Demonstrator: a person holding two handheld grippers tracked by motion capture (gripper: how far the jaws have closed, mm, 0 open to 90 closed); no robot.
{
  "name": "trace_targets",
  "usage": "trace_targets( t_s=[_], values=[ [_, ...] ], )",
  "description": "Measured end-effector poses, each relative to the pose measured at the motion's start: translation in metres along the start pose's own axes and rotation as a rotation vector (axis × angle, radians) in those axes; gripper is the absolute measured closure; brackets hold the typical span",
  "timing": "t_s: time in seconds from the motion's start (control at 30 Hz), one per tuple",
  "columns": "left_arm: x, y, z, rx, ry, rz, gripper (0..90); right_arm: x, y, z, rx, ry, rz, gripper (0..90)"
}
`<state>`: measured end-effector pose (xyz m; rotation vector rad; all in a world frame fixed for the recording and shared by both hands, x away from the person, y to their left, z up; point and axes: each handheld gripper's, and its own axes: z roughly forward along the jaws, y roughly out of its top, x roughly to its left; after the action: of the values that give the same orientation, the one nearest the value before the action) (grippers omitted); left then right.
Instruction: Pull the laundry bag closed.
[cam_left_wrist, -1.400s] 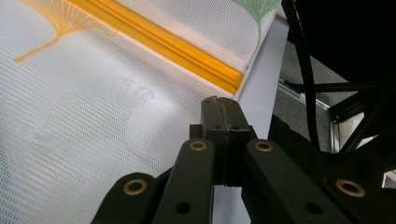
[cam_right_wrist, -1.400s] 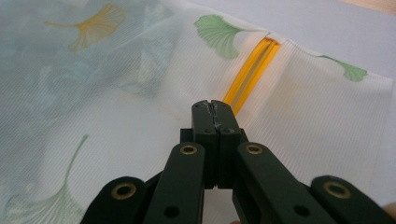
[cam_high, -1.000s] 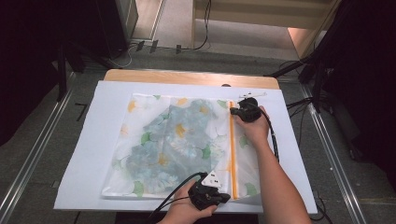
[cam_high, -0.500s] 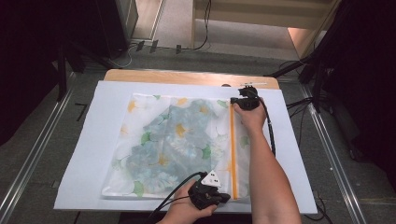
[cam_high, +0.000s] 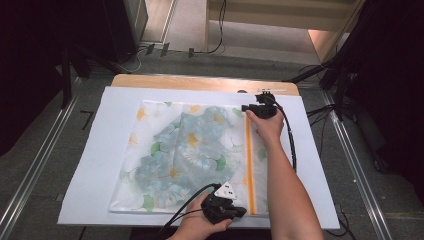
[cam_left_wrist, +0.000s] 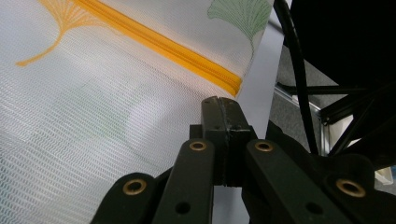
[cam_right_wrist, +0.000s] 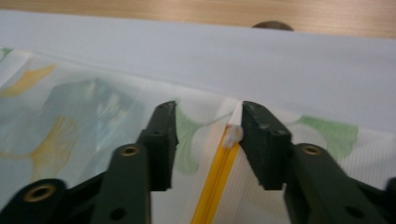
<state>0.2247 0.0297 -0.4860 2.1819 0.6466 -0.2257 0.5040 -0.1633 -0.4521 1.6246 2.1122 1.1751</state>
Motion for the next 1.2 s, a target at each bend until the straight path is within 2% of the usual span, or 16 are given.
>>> trace_targets(
  t_s=[0.03, 0.1, 0.13, 0.17, 0.3, 0.47, 0.57, 0.63, 0.67, 0.7, 0.73, 0.83, 0.9, 0.97, 1.07, 1.2],
  values=[
    [0.000, 0.000, 0.000, 0.002, -0.002, 0.000, 90.0, 0.002, -0.013, -0.009, -0.003, 0.017, -0.023, 47.7],
    [0.002, 0.000, 0.000, -0.003, -0.011, -0.012, 90.0, 0.004, -0.022, -0.016, -0.015, 0.021, -0.038, 46.5],
    [0.001, 0.000, 0.000, -0.004, -0.008, -0.008, 90.0, 0.006, -0.035, -0.025, -0.023, 0.030, -0.081, 41.3],
    [0.001, 0.000, -0.001, -0.006, -0.011, 0.002, 87.5, 0.006, -0.039, -0.028, -0.023, 0.037, -0.091, 38.9],
    [0.000, 0.000, -0.002, -0.009, -0.011, 0.012, 80.7, 0.004, -0.058, -0.048, -0.061, 0.068, -0.065, 34.8],
    [0.001, -0.001, -0.006, -0.048, -0.024, 0.012, 70.5, 0.003, -0.069, -0.068, -0.097, 0.085, -0.055, 30.3],
    [0.002, -0.002, -0.010, -0.075, -0.025, 0.008, 62.4, 0.007, -0.074, -0.077, -0.102, 0.087, -0.086, 28.7],
    [0.003, -0.002, -0.012, -0.089, -0.026, 0.001, 59.6, 0.009, -0.077, -0.080, -0.106, 0.096, -0.088, 28.0],
    [0.004, -0.002, -0.014, -0.098, -0.026, -0.007, 53.0, 0.012, -0.083, -0.085, -0.107, 0.113, -0.092, 26.3],
    [0.005, -0.003, -0.015, -0.112, -0.026, -0.007, 53.0, 0.012, -0.083, -0.085, -0.107, 0.113, -0.092, 26.3],
    [0.005, -0.003, -0.019, -0.126, -0.015, -0.002, 44.3, 0.016, -0.089, -0.089, -0.101, 0.117, -0.109, 23.9],
    [0.005, -0.004, -0.022, -0.132, 0.008, -0.008, 32.2, 0.018, -0.094, -0.092, -0.104, 0.115, -0.115, 22.1],
    [0.007, -0.004, -0.032, -0.123, 0.080, 0.018, 22.3, 0.018, -0.105, -0.099, -0.104, 0.136, -0.093, 20.2],
    [0.012, -0.006, -0.042, -0.135, 0.122, 0.023, 16.7, 0.019, -0.112, -0.104, -0.096, 0.132, -0.106, 17.8],
    [0.025, -0.009, -0.061, -0.163, 0.146, -0.020, 13.4, 0.017, -0.122, -0.112, -0.100, 0.143, -0.097, 16.8],
    [0.039, -0.013, -0.077, -0.192, 0.186, -0.047, 9.7, 0.013, -0.136, -0.123, -0.101, 0.144, -0.093, 15.0]
  ],
)
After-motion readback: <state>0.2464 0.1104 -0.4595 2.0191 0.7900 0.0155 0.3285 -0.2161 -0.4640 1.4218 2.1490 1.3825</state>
